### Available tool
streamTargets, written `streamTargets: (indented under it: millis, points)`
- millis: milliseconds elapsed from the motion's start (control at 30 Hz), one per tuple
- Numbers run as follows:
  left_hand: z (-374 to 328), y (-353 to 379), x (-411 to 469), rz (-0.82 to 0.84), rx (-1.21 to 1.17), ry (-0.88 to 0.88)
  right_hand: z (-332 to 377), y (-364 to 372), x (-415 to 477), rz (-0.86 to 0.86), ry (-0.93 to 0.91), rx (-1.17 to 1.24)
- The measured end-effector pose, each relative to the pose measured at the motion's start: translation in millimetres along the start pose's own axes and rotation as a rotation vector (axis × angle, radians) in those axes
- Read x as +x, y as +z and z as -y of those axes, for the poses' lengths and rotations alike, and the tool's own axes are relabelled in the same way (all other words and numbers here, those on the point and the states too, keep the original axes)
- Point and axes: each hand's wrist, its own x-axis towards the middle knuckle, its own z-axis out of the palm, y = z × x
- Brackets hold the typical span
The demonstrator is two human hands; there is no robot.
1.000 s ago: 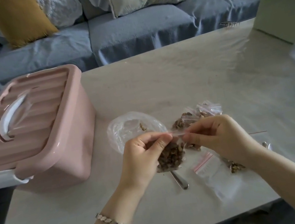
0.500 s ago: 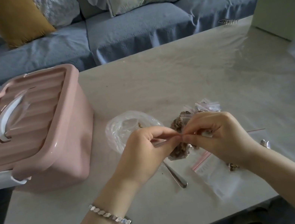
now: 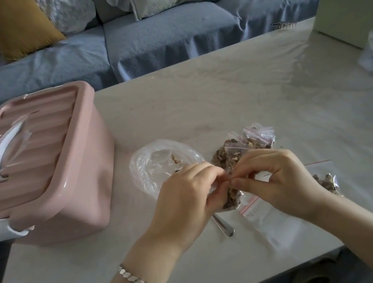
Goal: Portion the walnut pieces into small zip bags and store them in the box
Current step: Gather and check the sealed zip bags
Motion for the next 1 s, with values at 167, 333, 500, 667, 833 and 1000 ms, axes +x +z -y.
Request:
streamTargets:
  millis: [167,333,500,667,833,1000]
  points:
    - [4.9,0.8,-0.5,-0.031,0.015,0.068,1.0,-6.1,-5.7,-0.068,0.013,-0.015]
    - [15.0,-0.7,-7.0,-0.069,0.0,0.071,-1.9,-15.6,-10.5,-0.091,0.056,0.014]
    - [17.2,-3.7,-10.8,-0.079,-0.024,0.055,-0.2,-16.0,-14.3,-0.081,0.061,0.034]
    - [20.8,-8.3,-16.2,-0.1,-0.026,0.0,1.5,-9.6,-16.1,-0.104,0.087,0.091]
    - [14.0,-2.9,-22.8,-0.054,-0.218,-0.202,0.3,-0.7,-24.1,-0.11,0.205,0.265]
    - [-4.5,14.3,-14.7,0.068,-0.457,-0.357,-0.2,1.0,-27.5,-0.024,0.329,0.226]
